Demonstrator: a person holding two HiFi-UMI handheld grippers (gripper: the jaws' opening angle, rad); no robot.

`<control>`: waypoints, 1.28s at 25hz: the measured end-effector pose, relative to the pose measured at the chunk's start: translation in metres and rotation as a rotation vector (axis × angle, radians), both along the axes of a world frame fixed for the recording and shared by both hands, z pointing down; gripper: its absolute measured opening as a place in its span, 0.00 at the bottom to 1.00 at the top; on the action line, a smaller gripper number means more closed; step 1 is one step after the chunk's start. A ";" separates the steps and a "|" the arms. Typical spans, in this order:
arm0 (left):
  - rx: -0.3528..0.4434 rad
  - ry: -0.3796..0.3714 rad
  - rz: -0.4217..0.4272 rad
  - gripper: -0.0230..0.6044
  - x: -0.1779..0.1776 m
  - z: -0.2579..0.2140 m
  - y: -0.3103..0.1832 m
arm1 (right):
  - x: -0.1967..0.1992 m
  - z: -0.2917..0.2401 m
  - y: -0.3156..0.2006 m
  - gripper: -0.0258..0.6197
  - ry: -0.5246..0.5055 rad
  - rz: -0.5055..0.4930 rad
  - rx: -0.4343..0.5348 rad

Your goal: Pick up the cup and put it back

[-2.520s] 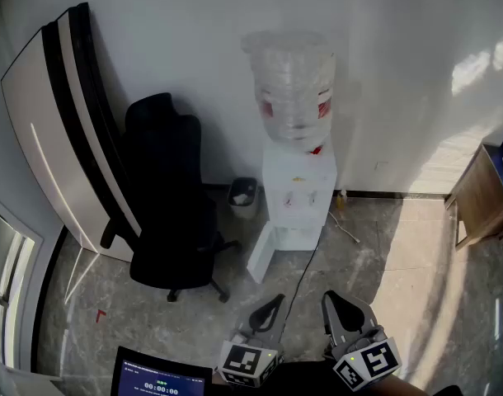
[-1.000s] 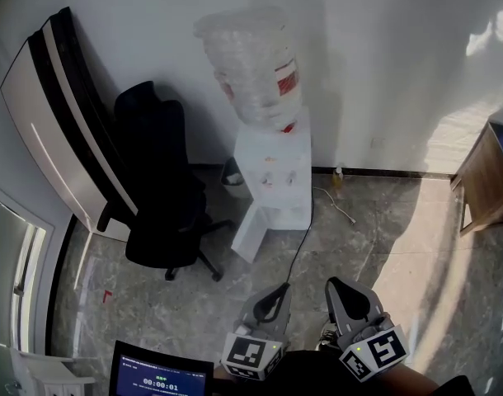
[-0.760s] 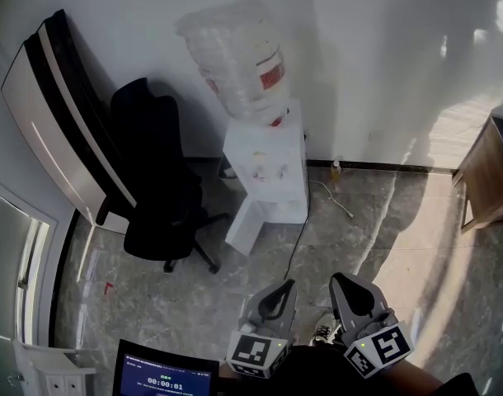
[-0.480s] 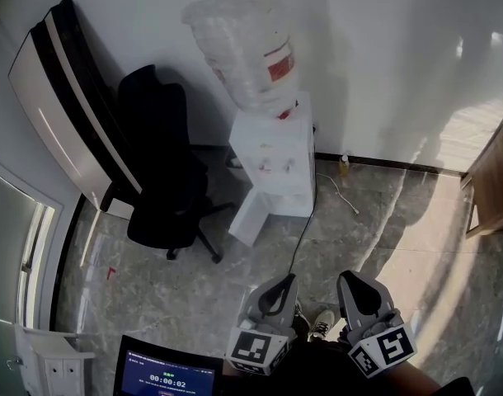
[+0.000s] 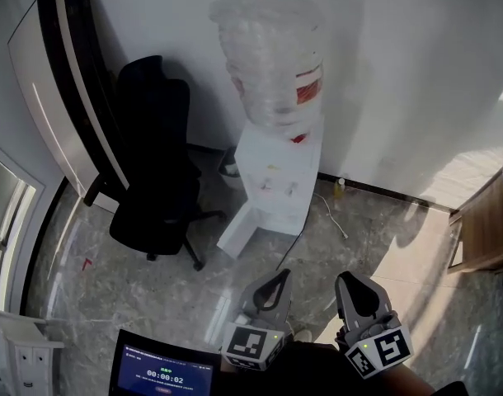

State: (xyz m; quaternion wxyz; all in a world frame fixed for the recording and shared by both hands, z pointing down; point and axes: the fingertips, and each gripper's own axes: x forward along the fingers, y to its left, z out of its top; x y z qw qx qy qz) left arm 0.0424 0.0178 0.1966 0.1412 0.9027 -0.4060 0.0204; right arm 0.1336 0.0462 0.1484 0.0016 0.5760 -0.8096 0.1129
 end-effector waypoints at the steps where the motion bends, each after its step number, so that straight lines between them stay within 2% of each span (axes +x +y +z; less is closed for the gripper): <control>1: -0.003 -0.001 -0.019 0.04 -0.007 -0.001 -0.013 | -0.004 -0.001 -0.012 0.10 0.011 -0.011 0.002; 5: -0.001 -0.010 -0.067 0.04 -0.030 0.014 -0.053 | -0.022 -0.001 -0.052 0.10 0.032 -0.050 0.021; 10: -0.020 -0.029 -0.125 0.04 -0.052 0.020 -0.080 | -0.036 0.015 -0.086 0.10 0.031 -0.104 -0.009; 13: -0.028 -0.060 -0.188 0.04 -0.067 0.035 -0.087 | -0.044 0.029 -0.101 0.11 0.037 -0.168 -0.031; 15: -0.063 -0.075 -0.238 0.04 -0.071 0.047 -0.088 | -0.047 0.036 -0.112 0.11 0.031 -0.223 -0.045; 20: -0.102 -0.088 -0.373 0.04 -0.061 0.062 -0.105 | -0.040 0.060 -0.139 0.11 0.051 -0.386 -0.074; 26: -0.130 -0.115 -0.540 0.04 -0.035 0.067 -0.126 | -0.014 0.097 -0.171 0.12 0.072 -0.588 -0.125; 29: -0.133 -0.149 -0.599 0.04 -0.028 0.085 -0.126 | -0.005 0.132 -0.187 0.12 0.075 -0.651 -0.171; 32: -0.185 -0.141 -0.663 0.04 -0.024 0.115 -0.121 | 0.001 0.168 -0.197 0.12 0.083 -0.679 -0.212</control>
